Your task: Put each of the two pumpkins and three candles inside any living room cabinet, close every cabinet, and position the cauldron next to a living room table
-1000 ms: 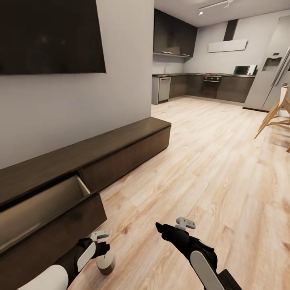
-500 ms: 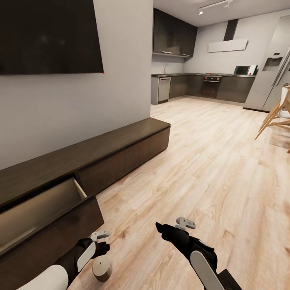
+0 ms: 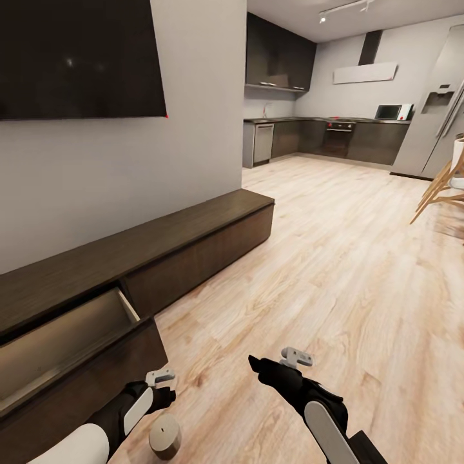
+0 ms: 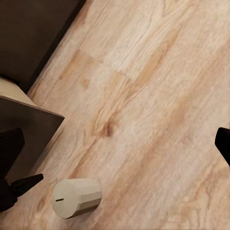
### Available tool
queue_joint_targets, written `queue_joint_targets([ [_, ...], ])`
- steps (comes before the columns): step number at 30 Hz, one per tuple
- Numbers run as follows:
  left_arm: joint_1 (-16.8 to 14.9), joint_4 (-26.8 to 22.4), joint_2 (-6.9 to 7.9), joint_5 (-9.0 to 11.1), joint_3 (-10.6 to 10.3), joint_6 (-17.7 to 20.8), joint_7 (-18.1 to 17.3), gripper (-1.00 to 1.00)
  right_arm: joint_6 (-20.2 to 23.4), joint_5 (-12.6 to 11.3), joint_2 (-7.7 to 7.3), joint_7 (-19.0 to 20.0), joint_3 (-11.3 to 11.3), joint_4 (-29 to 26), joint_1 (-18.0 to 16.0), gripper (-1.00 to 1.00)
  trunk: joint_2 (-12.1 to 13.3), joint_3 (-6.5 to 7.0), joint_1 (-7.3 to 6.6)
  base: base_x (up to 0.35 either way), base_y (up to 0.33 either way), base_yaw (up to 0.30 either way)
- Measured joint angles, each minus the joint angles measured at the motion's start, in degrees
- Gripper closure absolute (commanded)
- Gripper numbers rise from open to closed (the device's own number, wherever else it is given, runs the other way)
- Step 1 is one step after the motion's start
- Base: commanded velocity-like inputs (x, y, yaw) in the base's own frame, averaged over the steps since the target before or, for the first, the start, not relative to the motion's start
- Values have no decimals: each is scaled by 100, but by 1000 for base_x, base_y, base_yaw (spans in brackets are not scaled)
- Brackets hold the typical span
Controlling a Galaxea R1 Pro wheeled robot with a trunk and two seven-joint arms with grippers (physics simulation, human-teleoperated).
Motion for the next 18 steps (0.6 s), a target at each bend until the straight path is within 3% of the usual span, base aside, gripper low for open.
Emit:
queue_joint_targets([
  [3,-1,-5,0,1,0,-1,-1,-100,-2,-26,-21,360,-7,-7,0,-100,0,0,0,4,3,0],
  [8,-2,-23,0,2,0,-1,-2,-100,4,-80,-269,1455,-166,-16,-1,-100,0,0,0,1,1,0],
  [12,-2,-44,0,2,0,-1,-2,-100,317,-460,-476,2336,-514,-13,37,-100,0,0,0,0,0,0],
  [18,0,-53,0,2,0,-1,-3,-100,533,-682,-542,2622,-858,-13,178,-100,-8,-132,16,0,0,0],
])
